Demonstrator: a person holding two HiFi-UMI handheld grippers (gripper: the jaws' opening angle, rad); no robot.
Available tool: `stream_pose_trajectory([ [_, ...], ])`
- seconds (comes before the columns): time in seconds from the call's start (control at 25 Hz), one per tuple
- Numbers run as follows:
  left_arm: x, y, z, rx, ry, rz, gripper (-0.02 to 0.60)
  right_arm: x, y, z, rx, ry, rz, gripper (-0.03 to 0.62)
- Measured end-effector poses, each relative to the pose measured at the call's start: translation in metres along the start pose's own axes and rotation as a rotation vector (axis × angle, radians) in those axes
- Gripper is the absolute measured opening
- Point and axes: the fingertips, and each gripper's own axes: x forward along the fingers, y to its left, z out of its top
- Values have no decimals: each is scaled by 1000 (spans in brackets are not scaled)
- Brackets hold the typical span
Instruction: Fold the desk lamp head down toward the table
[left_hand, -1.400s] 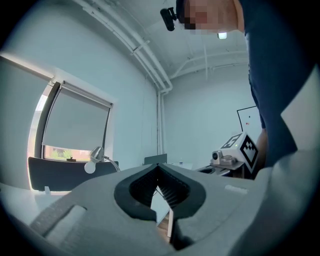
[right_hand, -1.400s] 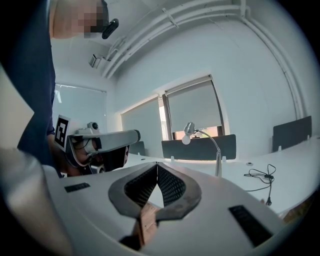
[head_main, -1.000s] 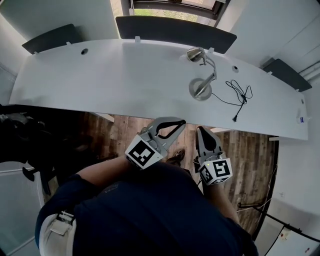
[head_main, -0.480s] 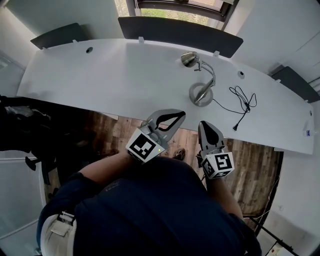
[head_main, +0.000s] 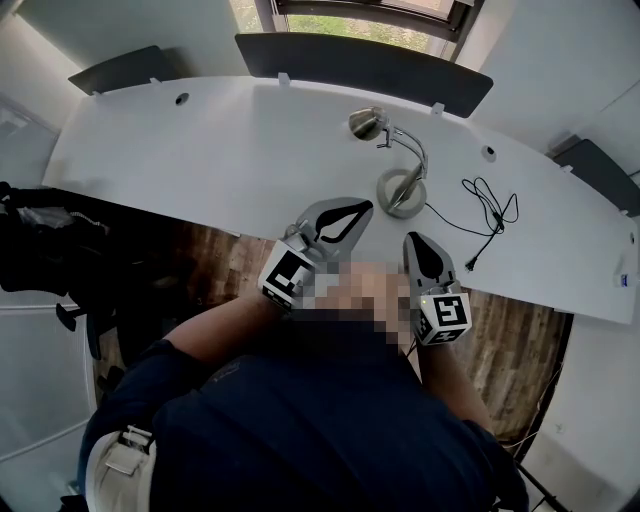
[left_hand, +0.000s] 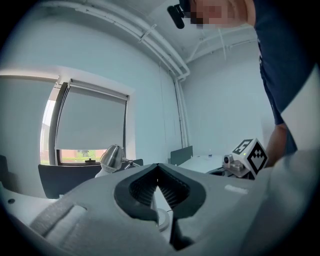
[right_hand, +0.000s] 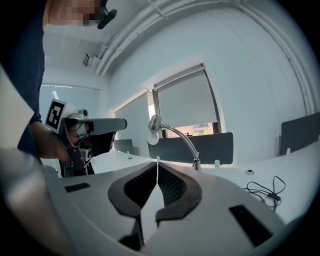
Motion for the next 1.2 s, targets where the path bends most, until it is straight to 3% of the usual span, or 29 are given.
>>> stream_pose_trajectory([
  [0.4,41,33,-10,90,69,97,6,30,-48,-11,-22,23,-20,14],
  [0.72,64,42,-22,108,121,129,8,56,-79,-28,-56,73,-42,89],
  [0.96,76,54,-27,133,151,173,54,79,-93,-42,-65,117,-43,138],
  [1.2,90,60,-30,233,173,209,77,101,-110,-58,-90,157,-56,169],
])
